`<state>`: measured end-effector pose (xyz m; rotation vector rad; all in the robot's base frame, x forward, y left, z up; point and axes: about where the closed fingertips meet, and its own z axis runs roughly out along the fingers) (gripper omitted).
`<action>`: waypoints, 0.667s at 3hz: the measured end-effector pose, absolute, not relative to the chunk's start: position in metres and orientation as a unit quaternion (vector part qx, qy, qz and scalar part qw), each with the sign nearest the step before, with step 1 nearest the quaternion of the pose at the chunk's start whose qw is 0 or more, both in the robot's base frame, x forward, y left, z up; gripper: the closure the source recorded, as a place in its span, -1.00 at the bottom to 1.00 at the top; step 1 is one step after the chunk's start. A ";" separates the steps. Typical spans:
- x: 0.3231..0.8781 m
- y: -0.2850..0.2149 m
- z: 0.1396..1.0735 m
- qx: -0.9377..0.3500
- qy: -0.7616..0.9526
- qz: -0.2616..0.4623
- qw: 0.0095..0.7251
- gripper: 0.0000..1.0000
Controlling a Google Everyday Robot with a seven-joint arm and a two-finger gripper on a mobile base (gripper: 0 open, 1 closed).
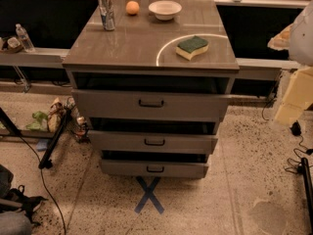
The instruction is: Place redbull can into paper bowl
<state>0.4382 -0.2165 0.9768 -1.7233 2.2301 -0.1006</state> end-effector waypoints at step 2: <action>0.470 -0.182 0.972 -0.601 0.774 0.018 0.199 -1.00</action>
Offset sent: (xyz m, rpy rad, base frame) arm 0.0632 0.0636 -0.0100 0.2653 0.0173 0.0413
